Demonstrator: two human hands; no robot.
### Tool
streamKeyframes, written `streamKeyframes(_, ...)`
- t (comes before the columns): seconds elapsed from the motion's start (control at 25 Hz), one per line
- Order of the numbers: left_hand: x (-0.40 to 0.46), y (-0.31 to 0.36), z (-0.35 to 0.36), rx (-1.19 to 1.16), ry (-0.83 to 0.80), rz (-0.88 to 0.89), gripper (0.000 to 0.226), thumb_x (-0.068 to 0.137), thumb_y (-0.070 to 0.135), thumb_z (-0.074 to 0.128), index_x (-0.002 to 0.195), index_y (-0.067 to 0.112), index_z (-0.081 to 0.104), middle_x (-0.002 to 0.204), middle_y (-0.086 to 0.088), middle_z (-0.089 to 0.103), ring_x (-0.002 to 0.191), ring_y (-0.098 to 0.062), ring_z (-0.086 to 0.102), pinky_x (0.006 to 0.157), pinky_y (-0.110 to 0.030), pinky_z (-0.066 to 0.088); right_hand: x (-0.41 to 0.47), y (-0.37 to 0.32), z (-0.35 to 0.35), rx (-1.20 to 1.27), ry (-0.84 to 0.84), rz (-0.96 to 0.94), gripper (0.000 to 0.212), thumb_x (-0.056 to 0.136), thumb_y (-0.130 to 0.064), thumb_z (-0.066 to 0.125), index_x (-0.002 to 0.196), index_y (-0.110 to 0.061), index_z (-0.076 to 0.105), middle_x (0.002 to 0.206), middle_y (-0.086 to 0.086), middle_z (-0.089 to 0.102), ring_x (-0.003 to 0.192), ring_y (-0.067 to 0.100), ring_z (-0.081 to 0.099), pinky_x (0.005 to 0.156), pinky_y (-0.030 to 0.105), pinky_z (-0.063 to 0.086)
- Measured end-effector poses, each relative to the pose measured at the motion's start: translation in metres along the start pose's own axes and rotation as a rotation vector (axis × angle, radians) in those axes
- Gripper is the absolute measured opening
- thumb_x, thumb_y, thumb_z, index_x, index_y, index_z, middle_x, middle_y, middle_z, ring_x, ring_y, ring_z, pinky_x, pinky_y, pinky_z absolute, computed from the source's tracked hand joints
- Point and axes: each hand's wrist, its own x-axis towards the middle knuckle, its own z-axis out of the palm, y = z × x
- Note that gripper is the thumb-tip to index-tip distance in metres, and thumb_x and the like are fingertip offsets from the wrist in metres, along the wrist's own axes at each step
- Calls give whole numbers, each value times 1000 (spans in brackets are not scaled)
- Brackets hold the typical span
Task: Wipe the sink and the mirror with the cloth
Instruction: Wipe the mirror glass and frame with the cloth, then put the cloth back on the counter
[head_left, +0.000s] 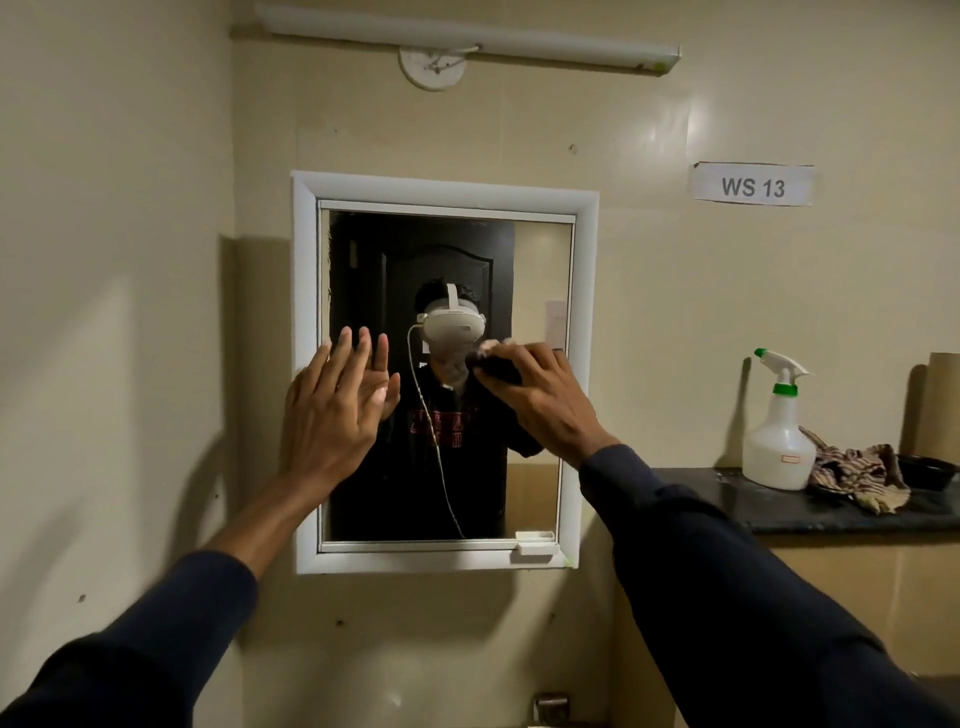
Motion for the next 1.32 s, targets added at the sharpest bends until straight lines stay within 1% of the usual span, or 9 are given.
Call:
streamKeyframes(0.12, 6, 10, -5, 59, 2, 48, 61, 96, 40, 39, 151, 21, 21, 160, -4, 20, 148, -21, 16, 118, -42, 22, 20, 2, -5, -84, 43, 19, 69, 77, -18, 81, 139, -24, 52, 135, 10, 50, 116, 32, 43, 91, 42, 38)
streamKeyframes(0.28, 4, 10, -7, 104, -15, 83, 66, 95, 40, 40, 152, 22, 14, 162, -5, 11, 149, -21, 9, 120, -43, 18, 14, 1, -3, -129, 80, 59, 72, 77, -20, 81, 141, -25, 49, 136, 9, 48, 118, 31, 41, 94, 42, 36)
streamKeyframes(0.48, -2, 6, -8, 117, -18, 102, 68, 94, 41, 41, 152, 21, 13, 162, -6, 11, 149, -22, 8, 119, -43, 18, 1, 0, -8, -123, 87, 76, 74, 75, -20, 82, 141, -24, 49, 135, 7, 40, 119, 31, 39, 93, 45, 40)
streamKeyframes(0.64, -1, 12, -6, 82, -10, 97, 67, 93, 43, 37, 152, 21, 14, 162, -6, 11, 149, -22, 8, 120, -44, 17, 5, 2, -12, -149, 86, 70, 73, 77, -20, 80, 142, -26, 47, 136, 8, 43, 119, 31, 40, 93, 44, 39)
streamKeyframes(0.76, -1, 18, -4, 59, -10, 109, 69, 93, 42, 39, 152, 20, 14, 162, -7, 11, 149, -23, 7, 120, -46, 17, 4, -1, -13, -148, 71, 77, 72, 78, -21, 80, 142, -26, 46, 137, 9, 46, 120, 31, 40, 94, 43, 39)
streamKeyframes(0.96, -4, 27, 4, 32, -17, 118, 69, 93, 43, 38, 152, 20, 11, 162, -6, 10, 150, -23, 5, 120, -48, 15, -3, -6, -16, -99, 89, 42, 68, 79, -19, 79, 141, -23, 50, 135, 7, 40, 118, 32, 40, 92, 46, 41)
streamKeyframes(1.12, -2, 36, 11, 6, -25, 136, 70, 92, 44, 34, 153, 20, 10, 162, -6, 8, 150, -23, 4, 120, -46, 15, -11, 1, -17, -125, 53, 40, 74, 78, -18, 81, 143, -25, 46, 135, 8, 42, 118, 32, 41, 91, 45, 40)
streamKeyframes(1.24, 2, 50, 20, -11, -33, 150, 71, 93, 42, 41, 153, 21, 9, 162, -5, 8, 150, -22, 4, 119, -48, 18, -19, 20, -23, -173, 61, 56, 66, 83, -17, 75, 142, -26, 47, 134, 7, 48, 116, 30, 42, 90, 43, 39)
streamKeyframes(1.32, 4, 61, 27, -26, -32, 168, 71, 94, 40, 44, 153, 23, 8, 162, -5, 9, 150, -22, 4, 119, -47, 18, -29, 37, -30, -208, 65, 72, 54, 88, -10, 64, 139, -25, 52, 133, 7, 52, 113, 30, 43, 88, 43, 39)
